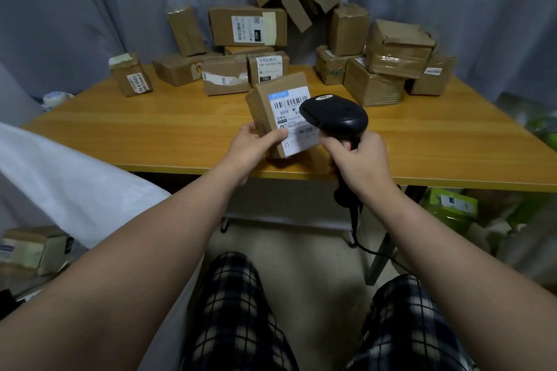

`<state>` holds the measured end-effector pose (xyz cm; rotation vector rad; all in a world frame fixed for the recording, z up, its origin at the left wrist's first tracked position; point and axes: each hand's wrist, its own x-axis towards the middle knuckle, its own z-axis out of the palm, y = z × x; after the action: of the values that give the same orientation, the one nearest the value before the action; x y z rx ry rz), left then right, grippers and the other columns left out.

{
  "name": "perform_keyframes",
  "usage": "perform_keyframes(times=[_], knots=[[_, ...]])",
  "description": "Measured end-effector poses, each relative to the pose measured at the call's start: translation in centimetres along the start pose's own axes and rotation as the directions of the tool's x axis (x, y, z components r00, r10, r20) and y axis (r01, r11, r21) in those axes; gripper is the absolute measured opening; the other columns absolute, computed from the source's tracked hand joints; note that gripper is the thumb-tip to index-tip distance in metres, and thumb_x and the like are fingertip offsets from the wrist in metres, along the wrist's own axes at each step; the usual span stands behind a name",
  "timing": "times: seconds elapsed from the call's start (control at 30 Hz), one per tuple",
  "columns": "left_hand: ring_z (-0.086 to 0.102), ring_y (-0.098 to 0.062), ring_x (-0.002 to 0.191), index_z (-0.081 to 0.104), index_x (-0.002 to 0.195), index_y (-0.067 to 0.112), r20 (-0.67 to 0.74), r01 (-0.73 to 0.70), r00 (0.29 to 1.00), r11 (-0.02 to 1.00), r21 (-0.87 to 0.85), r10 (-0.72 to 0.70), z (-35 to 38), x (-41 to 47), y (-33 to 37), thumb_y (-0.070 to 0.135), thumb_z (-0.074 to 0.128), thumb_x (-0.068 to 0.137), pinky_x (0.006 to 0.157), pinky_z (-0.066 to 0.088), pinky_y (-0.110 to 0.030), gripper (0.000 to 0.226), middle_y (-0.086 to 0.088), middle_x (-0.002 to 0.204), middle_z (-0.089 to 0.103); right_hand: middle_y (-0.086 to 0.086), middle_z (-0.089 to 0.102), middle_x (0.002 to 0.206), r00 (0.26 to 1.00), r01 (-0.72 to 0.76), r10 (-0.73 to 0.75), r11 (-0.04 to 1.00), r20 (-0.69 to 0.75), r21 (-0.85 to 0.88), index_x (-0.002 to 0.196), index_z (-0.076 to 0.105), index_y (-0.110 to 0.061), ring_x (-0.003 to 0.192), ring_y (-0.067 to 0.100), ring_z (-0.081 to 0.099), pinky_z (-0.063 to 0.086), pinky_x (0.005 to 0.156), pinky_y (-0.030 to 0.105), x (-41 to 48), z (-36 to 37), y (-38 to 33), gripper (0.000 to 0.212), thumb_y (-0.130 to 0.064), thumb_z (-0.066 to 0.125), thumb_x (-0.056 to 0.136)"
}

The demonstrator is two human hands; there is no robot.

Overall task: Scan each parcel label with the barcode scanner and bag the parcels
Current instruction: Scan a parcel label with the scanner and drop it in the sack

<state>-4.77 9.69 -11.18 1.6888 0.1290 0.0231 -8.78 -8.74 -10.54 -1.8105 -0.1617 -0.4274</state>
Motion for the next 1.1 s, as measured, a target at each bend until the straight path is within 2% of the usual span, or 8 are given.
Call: perform_keyframes(times=[0.13, 0.23, 0.4, 0.53, 0.63, 0.87, 0.97, 1.1], knots=[[0.065, -0.017, 0.104, 0.036, 0.141, 0.009, -0.015, -0.018, 1.0, 1.0, 0.025, 0.018, 0.0, -0.5, -0.1, 0.033, 0.074, 0.082, 0.074, 0.05, -0.017, 0.074, -0.009, 0.123, 0.064, 0.024, 0.058, 0.062, 0.999, 0.035, -0.035, 0.999, -0.024, -0.01, 0.07, 0.057, 0.002, 0.065, 0.043, 0.06, 0.053, 0.058, 0.052, -1.4, 0.2, 0.0, 0.045, -0.042, 0.065, 0.073], [0.064, -0.016, 0.107, 0.037, 0.14, 0.013, -0.015, -0.018, 1.0, 0.999, 0.027, 0.019, 0.0, -0.7, -0.1, 0.037, 0.072, 0.083, 0.077, 0.048, -0.018, 0.072, -0.005, 0.125, 0.064, 0.022, 0.058, 0.06, 0.999, 0.025, -0.025, 1.0, -0.034, 0.003, 0.072, 0.059, 0.002, 0.056, 0.031, 0.062, 0.053, 0.057, 0.047, -2.3, 0.4, 0.2, 0.034, -0.029, 0.067, 0.082], [0.064, -0.014, 0.107, 0.039, 0.139, 0.015, -0.023, -0.014, 1.0, 1.0, 0.016, 0.015, 0.2, -0.8, 0.0, 0.037, 0.072, 0.084, 0.074, 0.048, -0.017, 0.068, -0.004, 0.124, 0.065, 0.004, 0.055, 0.054, 1.0, -0.003, 0.004, 1.0, -0.029, 0.03, 0.071, 0.061, -0.004, 0.049, 0.014, 0.058, 0.05, 0.053, 0.033, -3.2, 0.5, 1.1, 0.024, -0.019, 0.067, 0.089], [0.063, -0.014, 0.108, 0.036, 0.142, 0.013, -0.012, -0.014, 1.0, 1.0, 0.015, 0.014, 0.1, -1.2, -0.1, 0.035, 0.071, 0.085, 0.074, 0.046, -0.015, 0.071, -0.005, 0.126, 0.063, 0.013, 0.055, 0.058, 0.999, 0.033, -0.033, 0.997, -0.007, 0.064, 0.077, 0.058, 0.012, 0.048, 0.01, 0.058, 0.048, 0.05, 0.022, -3.6, 0.4, 1.5, 0.033, -0.018, 0.068, 0.088], [0.061, -0.013, 0.106, 0.032, 0.144, 0.013, 0.0, -0.02, 1.0, 1.0, 0.015, 0.02, 0.1, -1.4, 0.0, 0.033, 0.07, 0.086, 0.073, 0.045, -0.014, 0.072, -0.005, 0.128, 0.061, 0.018, 0.054, 0.057, 0.998, 0.066, -0.066, 0.995, -0.008, 0.07, 0.072, 0.054, 0.014, 0.046, 0.01, 0.057, 0.047, 0.05, 0.022, -3.8, 0.3, 1.8, 0.037, -0.017, 0.068, 0.088], [0.059, -0.012, 0.106, 0.031, 0.144, 0.015, 0.019, -0.028, 0.999, 0.999, 0.017, 0.028, 0.1, -1.6, -0.1, 0.033, 0.069, 0.087, 0.085, 0.044, -0.021, 0.071, -0.005, 0.13, 0.06, 0.001, 0.051, 0.05, 0.997, 0.081, -0.08, 0.992, -0.014, 0.095, 0.067, 0.053, 0.011, 0.044, 0.008, 0.056, 0.047, 0.049, 0.023, -4.1, 0.6, 2.4, 0.039, -0.018, 0.068, 0.087], [0.06, -0.01, 0.103, 0.03, 0.145, 0.015, 0.015, -0.029, 0.999, 0.999, 0.023, 0.028, 0.1, -1.5, 0.0, 0.033, 0.069, 0.087, 0.081, 0.045, -0.018, 0.073, -0.005, 0.13, 0.06, 0.003, 0.05, 0.051, 0.997, 0.083, -0.082, 0.99, -0.014, 0.118, 0.066, 0.051, 0.011, 0.045, 0.01, 0.056, 0.048, 0.05, 0.026, -4.1, 0.7, 2.3, 0.042, -0.024, 0.067, 0.084], [0.06, -0.003, 0.092, 0.031, 0.144, 0.013, -0.001, -0.038, 0.999, 0.999, 0.037, 0.038, 0.0, -1.6, 0.0, 0.03, 0.071, 0.085, 0.07, 0.046, -0.015, 0.074, -0.004, 0.127, 0.061, -0.002, 0.046, 0.047, 0.998, 0.063, -0.059, 0.988, -0.033, 0.143, 0.053, 0.048, -0.014, 0.043, 0.013, 0.054, 0.047, 0.05, 0.028, -4.0, 0.9, 1.9, 0.036, -0.03, 0.067, 0.079]])
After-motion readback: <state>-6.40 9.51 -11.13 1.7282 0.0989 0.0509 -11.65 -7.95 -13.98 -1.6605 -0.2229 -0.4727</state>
